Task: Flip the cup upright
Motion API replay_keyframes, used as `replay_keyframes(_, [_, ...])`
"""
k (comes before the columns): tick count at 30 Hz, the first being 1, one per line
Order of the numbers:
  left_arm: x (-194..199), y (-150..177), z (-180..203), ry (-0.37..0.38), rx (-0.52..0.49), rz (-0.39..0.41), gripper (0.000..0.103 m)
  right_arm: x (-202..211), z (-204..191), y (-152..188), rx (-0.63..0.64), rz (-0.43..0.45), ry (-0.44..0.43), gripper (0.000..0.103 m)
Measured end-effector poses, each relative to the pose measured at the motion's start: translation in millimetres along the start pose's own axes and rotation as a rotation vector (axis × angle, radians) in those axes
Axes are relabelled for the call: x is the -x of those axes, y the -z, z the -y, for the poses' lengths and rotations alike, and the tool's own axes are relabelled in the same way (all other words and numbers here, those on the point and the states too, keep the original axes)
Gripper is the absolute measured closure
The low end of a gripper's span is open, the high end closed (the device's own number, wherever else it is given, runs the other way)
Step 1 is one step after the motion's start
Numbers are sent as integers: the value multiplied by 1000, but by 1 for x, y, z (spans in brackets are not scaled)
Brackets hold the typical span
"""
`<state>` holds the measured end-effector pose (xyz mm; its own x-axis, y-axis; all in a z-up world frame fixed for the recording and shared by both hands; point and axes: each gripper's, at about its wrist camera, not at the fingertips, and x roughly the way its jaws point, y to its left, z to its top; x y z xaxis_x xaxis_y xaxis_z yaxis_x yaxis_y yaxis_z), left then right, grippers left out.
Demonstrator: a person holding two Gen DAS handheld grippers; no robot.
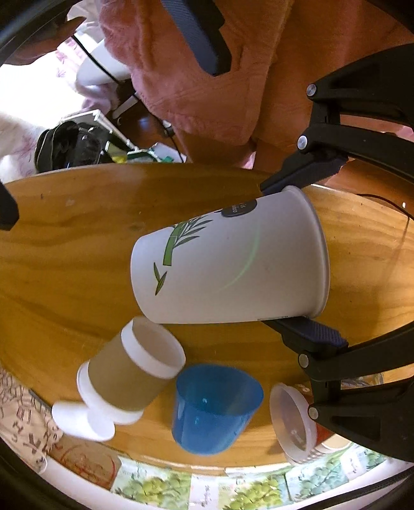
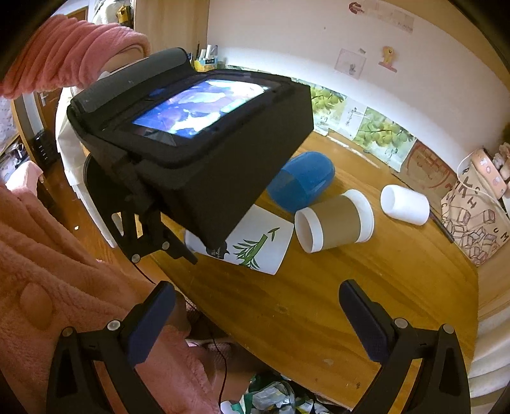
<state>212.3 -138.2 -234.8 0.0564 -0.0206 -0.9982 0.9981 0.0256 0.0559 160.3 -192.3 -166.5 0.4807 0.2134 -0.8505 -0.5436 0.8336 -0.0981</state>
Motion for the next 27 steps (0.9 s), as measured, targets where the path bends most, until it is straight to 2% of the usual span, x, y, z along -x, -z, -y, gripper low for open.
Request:
replay_keyframes(7, [-7, -6, -3, 111, -16, -43, 27, -3, 3, 3, -1, -9, -12, 0])
replay_keyframes(12, [-11, -10, -3, 128, -26, -67, 26, -7, 6, 6, 4, -14, -20, 0])
replay_keyframes(16, [-14, -11, -5, 110, -24, -77, 26, -9, 7, 6, 23, -15, -30, 0])
replay_keyframes(25, [-3, -5, -20, 119, 34, -58, 26, -16, -3, 0, 153, -11, -37, 0])
replay_keyframes(27, [-1, -4, -22, 110, 44, -53, 19, -18, -5, -1, 194, -13, -32, 0])
